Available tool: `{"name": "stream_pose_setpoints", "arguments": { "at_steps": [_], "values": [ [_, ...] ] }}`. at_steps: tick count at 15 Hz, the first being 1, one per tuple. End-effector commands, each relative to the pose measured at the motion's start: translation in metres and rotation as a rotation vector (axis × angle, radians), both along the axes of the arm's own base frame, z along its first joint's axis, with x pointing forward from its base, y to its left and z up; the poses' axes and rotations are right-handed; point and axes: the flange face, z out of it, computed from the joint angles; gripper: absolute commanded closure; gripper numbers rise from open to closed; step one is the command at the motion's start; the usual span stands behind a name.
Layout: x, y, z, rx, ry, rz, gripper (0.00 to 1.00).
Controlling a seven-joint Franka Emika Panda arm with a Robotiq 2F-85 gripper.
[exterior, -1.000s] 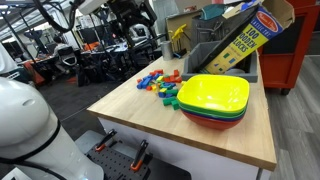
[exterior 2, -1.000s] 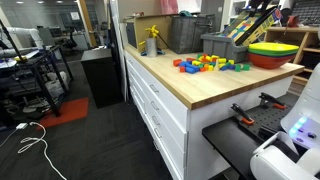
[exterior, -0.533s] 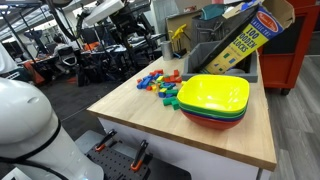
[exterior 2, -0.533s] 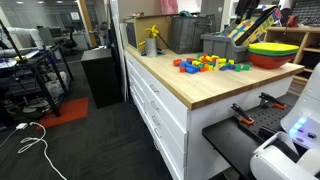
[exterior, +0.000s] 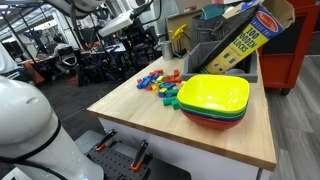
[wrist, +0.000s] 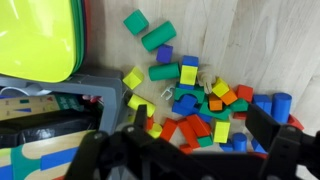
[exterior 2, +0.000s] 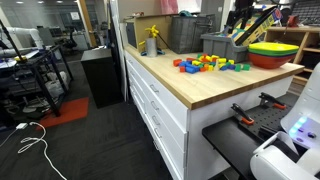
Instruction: Pick up the green cylindrical block and move it a little forward on the table, pick up the green square block and move it a little forward on the table
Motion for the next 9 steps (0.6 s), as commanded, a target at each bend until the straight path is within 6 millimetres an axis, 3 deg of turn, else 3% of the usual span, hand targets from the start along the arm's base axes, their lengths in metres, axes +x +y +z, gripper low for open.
{"name": "stream_pose_setpoints", "arguments": {
  "at_steps": [1, 9],
  "values": [
    [0.021, -0.006, -0.020, 0.030, 0.024, -0.090, 0.00],
    [0.027, -0.019, -0.085, 0.090, 0.081, -0.289, 0.00]
  ]
}}
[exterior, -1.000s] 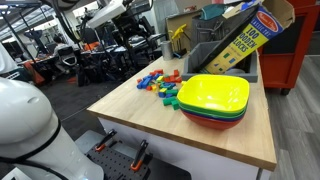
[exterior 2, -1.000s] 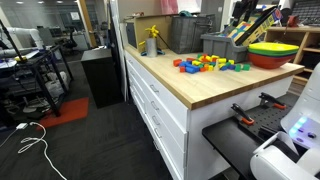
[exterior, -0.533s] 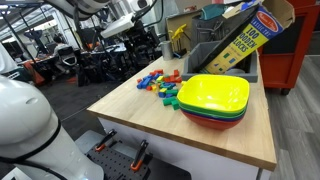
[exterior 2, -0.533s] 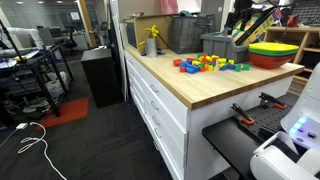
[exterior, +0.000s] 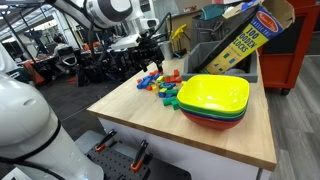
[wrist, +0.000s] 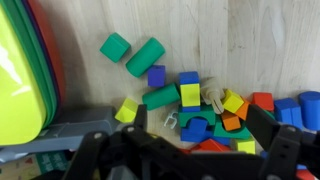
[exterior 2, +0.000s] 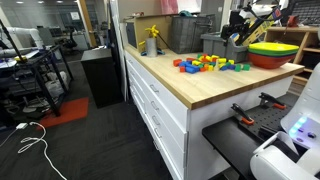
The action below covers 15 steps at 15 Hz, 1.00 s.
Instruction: Pick up the green cylindrical block and move it a little forward on the table, pick up the green square block and move it a little forward on the table
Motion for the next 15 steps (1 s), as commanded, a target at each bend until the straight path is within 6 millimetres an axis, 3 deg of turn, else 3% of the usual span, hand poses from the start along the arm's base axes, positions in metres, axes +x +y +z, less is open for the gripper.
{"name": "stream_pose_setpoints", "arguments": {
  "at_steps": [1, 7, 15],
  "values": [
    [0.001, -0.013, -0.025, 0.011, 0.014, -0.102, 0.00],
    [-0.008, -0.035, -0.056, 0.027, 0.081, -0.245, 0.00],
    [-0.007, -0.038, -0.092, 0.063, 0.124, -0.377, 0.00]
  ]
}}
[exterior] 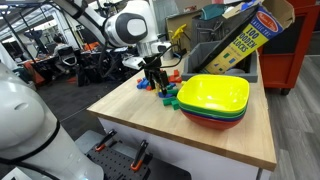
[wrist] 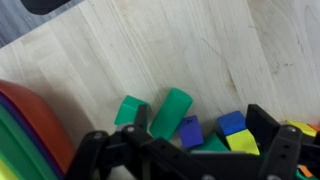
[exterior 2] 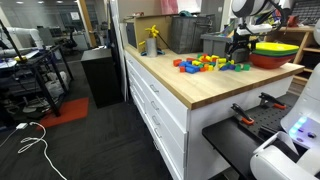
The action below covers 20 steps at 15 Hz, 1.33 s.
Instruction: Pick up the green cylindrical block and move it a little forward on the table, pick up the green square block and move it a little forward on the table
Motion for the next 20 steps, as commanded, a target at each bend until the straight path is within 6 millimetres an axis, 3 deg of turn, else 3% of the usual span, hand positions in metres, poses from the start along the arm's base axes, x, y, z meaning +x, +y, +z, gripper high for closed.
{"name": "stream_pose_setpoints", "arguments": {
  "at_steps": [1, 9, 10, 11, 20],
  "values": [
    [0.004, -0.005, -0.016, 0.013, -0.011, -0.063, 0.00],
    [0.007, -0.023, -0.046, 0.010, -0.016, -0.116, 0.00],
    [0.006, -0.023, -0.049, 0.014, -0.014, -0.120, 0.25],
    [0.006, -0.022, -0.051, 0.018, -0.012, -0.125, 0.26],
    [0.007, -0.007, -0.052, 0.049, -0.009, -0.132, 0.95]
  ]
}}
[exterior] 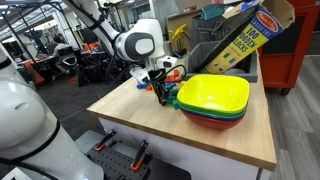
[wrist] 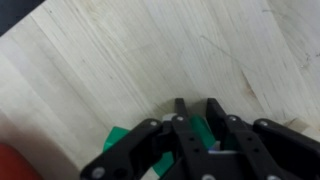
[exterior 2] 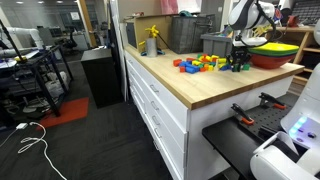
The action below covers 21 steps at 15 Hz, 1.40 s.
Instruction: Pick up the green cylindrical block and move it a little forward on the table, pick up the green square block and move it a little forward on the table
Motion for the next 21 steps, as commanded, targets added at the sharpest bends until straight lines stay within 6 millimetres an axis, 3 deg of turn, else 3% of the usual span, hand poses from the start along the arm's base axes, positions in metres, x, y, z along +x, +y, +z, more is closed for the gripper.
{"name": "stream_pose_setpoints", "arguments": {
  "at_steps": [1, 10, 11, 13, 21],
  "values": [
    [0.003, 0.005, 0.007, -0.003, -0.018, 0.002, 0.99],
    [0.006, 0.006, 0.027, -0.035, -0.041, 0.054, 1.00],
    [0.007, 0.006, 0.032, -0.038, -0.048, 0.052, 0.74],
    [0.009, 0.005, 0.041, -0.048, -0.059, 0.045, 0.68],
    [0.024, -0.010, 0.061, -0.113, -0.010, -0.129, 0.07]
  ]
}}
